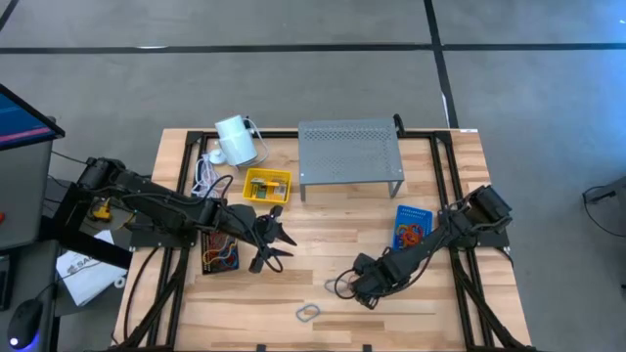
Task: Pick & Place Office Desk Supplies
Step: Put the red rubber band into the black bin
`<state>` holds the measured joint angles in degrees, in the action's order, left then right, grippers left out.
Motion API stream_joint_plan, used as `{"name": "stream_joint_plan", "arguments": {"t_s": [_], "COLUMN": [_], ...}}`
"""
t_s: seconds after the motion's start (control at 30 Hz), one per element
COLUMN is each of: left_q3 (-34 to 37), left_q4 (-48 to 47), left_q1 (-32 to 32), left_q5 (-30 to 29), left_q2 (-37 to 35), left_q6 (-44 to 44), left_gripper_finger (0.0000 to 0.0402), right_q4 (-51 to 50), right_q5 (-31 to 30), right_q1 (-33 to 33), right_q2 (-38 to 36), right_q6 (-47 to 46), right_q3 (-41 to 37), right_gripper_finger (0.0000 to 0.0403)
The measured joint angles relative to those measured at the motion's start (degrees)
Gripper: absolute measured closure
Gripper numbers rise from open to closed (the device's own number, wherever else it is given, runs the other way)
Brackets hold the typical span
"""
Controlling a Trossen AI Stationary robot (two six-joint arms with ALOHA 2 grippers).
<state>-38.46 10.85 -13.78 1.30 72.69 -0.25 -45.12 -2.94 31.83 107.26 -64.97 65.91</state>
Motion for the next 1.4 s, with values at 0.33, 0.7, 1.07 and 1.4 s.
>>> {"name": "stream_joint_plan", "arguments": {"t_s": [0.33,0.7,1.07,1.4], "left_q3": [0.0,0.0,0.0,0.0], "left_q4": [-0.59,-1.92,-2.05,-2.07], "left_q1": [-0.02,-0.02,-0.02,-0.02], "left_q5": [-0.02,0.0,-0.02,-0.02], "left_q2": [0.0,0.0,0.0,0.0], "left_q6": [0.02,0.0,0.0,0.0], "left_gripper_finger": [0.0271,0.0271,0.0271,0.0271], "right_q4": [2.55,0.02,-1.0,-10.64], "right_q5": [-0.1,0.22,-1.22,-5.38], "right_q1": [0.19,0.76,0.7,0.73], "right_q2": [1.14,5.37,4.85,5.22], "right_q6": [-1.05,-3.02,-2.01,0.74], "right_q3": [-0.44,1.97,2.46,11.15], "right_gripper_finger": [0.0209,0.0299,0.04,0.0402]}}
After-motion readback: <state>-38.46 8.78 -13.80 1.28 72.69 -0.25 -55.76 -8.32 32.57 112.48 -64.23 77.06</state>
